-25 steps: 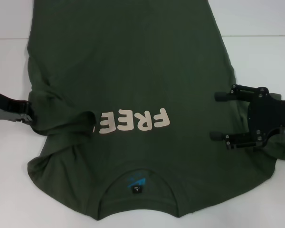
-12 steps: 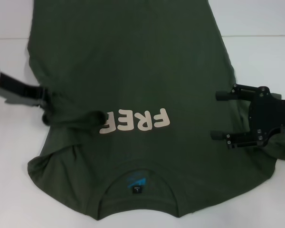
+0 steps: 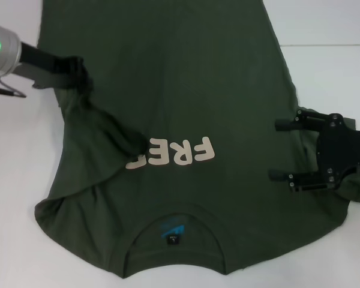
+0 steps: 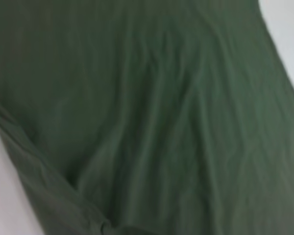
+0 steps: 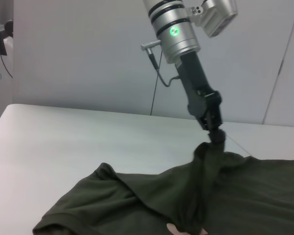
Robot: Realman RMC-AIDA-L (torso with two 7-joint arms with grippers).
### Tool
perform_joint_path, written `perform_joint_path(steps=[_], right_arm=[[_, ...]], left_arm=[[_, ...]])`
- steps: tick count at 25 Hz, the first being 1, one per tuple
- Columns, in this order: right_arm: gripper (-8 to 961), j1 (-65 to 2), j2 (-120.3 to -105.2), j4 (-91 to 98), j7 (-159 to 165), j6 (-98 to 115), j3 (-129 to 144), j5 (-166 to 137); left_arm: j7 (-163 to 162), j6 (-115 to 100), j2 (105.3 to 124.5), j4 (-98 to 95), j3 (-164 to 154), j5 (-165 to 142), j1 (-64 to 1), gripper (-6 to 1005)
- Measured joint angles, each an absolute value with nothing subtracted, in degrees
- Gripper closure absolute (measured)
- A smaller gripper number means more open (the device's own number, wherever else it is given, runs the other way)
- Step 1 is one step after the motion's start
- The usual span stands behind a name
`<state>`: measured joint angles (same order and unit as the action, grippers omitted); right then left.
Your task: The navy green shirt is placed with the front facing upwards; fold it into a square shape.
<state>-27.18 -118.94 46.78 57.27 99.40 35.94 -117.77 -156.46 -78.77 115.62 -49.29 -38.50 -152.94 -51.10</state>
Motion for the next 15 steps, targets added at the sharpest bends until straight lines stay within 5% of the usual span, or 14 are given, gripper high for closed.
perform_joint_path(steps=[9, 15], right_arm=[[38, -27.2, -118.73, 46.2, 56.7, 99.3, 35.6, -117.8], [38, -27.2, -118.66, 46.1, 56.7, 99.3, 35.6, -117.8]], left_arm=[[-156.9, -74.6, 118.51, -51.1, -38.7, -151.0, -50.6, 953], [-157.1, -73.1, 119.16, -52.0, -40.7, -151.5, -50.3, 743]])
